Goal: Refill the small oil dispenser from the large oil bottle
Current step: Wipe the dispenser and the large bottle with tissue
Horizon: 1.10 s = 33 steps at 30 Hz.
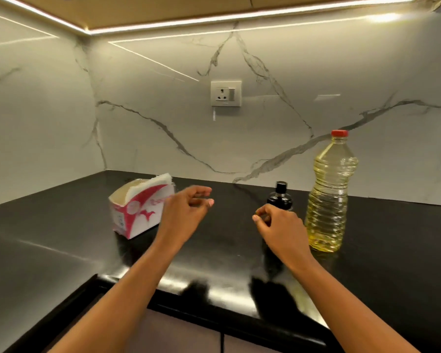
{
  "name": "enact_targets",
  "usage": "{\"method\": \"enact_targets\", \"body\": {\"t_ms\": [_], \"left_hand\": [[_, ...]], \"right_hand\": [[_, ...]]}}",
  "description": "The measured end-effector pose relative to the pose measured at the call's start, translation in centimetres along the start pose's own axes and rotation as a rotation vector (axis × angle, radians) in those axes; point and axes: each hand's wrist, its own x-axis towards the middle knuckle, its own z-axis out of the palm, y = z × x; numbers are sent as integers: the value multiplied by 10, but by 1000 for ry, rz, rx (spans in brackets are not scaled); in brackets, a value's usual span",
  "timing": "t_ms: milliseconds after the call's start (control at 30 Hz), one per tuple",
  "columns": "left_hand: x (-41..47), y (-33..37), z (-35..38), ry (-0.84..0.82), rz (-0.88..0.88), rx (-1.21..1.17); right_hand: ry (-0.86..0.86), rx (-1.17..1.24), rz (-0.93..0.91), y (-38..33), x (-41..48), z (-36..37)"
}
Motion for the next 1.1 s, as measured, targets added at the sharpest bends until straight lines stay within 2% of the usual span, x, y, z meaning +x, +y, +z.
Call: {"method": "enact_targets", "body": {"t_ms": [133, 200, 267, 333, 400, 500, 733, 933, 1100], "left_hand": [[7, -23, -83, 305, 34, 110], [15, -43, -109, 354, -21, 224], [22, -69, -126, 302, -163, 348], [24, -93, -131, 202, -322, 366], [25, -111, -130, 132, -421, 307], [30, -121, -123, 93, -480, 182], [22, -126, -115, 147, -242, 430], [13, -123, -110, 123, -38, 538], [9, -118, -110, 111, 18, 544]], "right_hand": [[-54, 127, -144, -48, 21, 24], [-67, 167, -184, -72, 35, 37], [-75, 211, -209, -93, 48, 50], [-77, 259, -226, -112, 61, 62], [-73, 296, -248, -130, 73, 73], [-86, 308, -322, -151, 86, 85], [-180, 244, -517, -176, 108, 91], [-372, -14, -697, -177, 125, 77], [-523, -168, -768, -177, 131, 76]]}}
